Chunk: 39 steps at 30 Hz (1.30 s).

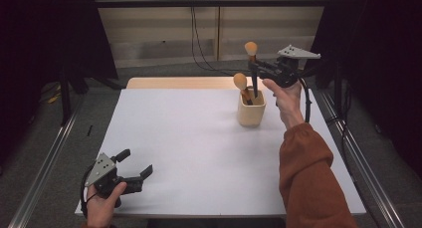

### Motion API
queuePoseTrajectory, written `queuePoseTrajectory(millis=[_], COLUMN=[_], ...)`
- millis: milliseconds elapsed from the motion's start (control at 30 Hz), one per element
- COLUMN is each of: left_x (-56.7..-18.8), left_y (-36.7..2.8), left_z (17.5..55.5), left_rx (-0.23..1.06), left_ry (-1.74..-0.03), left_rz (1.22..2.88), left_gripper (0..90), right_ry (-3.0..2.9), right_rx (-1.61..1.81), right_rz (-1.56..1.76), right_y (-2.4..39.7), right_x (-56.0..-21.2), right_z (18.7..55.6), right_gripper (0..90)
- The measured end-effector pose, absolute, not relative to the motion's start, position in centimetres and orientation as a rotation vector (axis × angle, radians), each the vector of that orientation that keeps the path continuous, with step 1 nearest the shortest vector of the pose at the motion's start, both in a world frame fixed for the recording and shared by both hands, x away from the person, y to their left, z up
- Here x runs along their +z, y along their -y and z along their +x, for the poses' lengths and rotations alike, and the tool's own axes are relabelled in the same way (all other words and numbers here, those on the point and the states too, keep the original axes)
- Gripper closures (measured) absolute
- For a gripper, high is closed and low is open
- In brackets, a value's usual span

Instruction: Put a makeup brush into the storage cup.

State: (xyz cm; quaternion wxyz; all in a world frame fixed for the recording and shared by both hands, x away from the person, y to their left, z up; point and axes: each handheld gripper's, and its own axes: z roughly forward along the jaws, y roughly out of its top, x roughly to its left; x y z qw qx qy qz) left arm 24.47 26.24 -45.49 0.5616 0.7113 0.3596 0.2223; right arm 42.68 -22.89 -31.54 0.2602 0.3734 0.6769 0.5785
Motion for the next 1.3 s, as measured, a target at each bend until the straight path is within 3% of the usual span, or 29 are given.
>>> queuePoseTrajectory(millis=[1300], left_x=[-45.5], left_y=[-26.3], left_z=[24.5], left_rx=[0.528], left_ry=[-0.847], left_rz=[1.690], left_gripper=[2.7], right_ry=[-1.849], right_rx=[1.514], right_rz=[1.097], right_y=[24.4], right_x=[-37.0], right_z=[43.0], right_gripper=[74.5])
